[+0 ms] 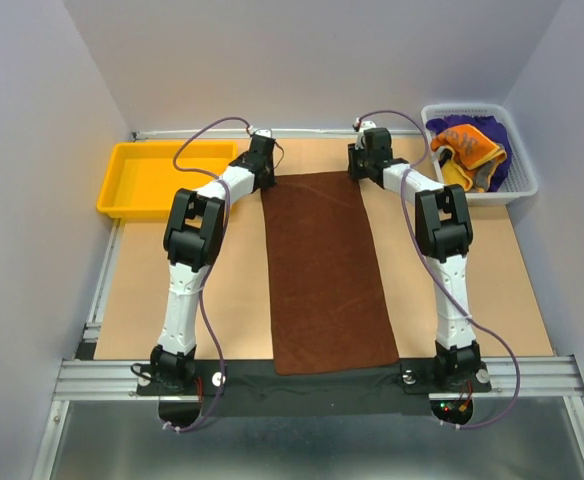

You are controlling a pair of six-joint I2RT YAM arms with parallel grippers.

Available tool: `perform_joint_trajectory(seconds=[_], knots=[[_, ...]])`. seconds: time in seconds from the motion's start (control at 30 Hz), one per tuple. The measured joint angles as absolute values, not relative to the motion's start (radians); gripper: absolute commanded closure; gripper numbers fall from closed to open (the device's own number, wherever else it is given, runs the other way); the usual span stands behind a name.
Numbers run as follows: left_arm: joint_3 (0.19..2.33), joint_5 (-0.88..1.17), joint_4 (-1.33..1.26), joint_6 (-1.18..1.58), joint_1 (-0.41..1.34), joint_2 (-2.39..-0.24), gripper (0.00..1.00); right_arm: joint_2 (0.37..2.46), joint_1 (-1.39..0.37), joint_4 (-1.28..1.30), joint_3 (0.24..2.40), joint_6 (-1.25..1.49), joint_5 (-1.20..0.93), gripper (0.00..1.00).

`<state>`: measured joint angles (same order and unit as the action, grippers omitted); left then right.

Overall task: Fold and stack the towels
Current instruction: Fold the towel

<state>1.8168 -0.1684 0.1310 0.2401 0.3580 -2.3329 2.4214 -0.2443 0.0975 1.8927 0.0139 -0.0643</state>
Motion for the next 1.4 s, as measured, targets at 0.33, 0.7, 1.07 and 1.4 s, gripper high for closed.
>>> perform_joint_trajectory(seconds=[0.33,0.7,1.07,1.4], knots=[[1.816,-0.154,0.128,0.232,0.358,-2.333,1.0,2.402,-0.25,0.141,1.889,0.015,-0.061,0.99],[1.927,-0.126,0.135,0.175,0.324,-2.332,1.0,2.412,-0.252,0.235,2.128,-0.005,0.029,0.99],[2.189,-0.059,0.003,0.13,0.252,-2.329,1.0,2.463,-0.252,0.055,2.291,-0.091,0.042,1.0],[1.992,0.049,-0.064,0.094,0.244,-2.261,1.0,2.388,-0.25,-0.073,2.022,-0.143,0.001,1.0]])
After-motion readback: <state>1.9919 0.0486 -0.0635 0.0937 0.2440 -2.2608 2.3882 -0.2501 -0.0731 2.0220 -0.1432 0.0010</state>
